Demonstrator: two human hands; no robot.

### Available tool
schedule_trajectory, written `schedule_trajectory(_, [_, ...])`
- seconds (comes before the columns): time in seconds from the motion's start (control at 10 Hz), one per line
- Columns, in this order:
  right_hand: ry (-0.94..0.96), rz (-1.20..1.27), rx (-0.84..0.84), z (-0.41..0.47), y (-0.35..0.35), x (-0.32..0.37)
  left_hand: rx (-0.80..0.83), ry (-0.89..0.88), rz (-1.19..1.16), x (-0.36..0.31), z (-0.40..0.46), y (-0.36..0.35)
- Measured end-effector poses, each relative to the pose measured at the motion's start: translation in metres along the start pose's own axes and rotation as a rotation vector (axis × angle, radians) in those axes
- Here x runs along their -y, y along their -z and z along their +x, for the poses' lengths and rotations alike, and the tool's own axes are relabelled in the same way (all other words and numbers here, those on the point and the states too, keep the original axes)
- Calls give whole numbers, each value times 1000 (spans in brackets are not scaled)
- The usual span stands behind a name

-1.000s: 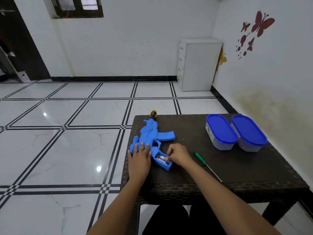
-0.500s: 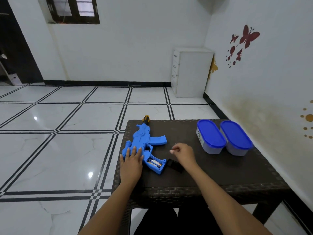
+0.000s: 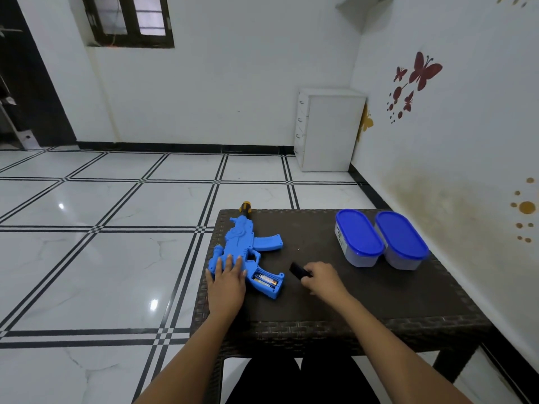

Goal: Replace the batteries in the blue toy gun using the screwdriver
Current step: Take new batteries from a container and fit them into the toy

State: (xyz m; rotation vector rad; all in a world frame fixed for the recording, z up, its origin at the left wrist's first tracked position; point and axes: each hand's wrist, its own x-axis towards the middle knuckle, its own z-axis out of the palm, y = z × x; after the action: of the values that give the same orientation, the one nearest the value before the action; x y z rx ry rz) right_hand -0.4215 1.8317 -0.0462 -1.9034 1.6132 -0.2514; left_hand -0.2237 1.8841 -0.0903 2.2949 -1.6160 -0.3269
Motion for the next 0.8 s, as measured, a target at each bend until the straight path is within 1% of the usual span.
schedule_trajectory(0.1, [-42,580,89,-9,7,3,-8,10,-6,-2,0,-1])
schedule_trajectory(0.2, [-118,699,229,-13,4,7,-13,7,-15,-1,0,-2])
schedule_trajectory(0.3, [-227,776,214,-9,-9,10,-20,3,-23,-1,-1,-2])
schedule_trajectory(0.4, [-264,785,147,-3,-19,13,-25,0,-30,-1,-1,-1])
schedule_trajectory(0.6, [-279,628,1,6,-36,20,-29,3,-40,0,-1,-1])
schedule_trajectory(0.8, [-316,594,15,9,-33,28,-34,-8,-22,-1,-2,-1])
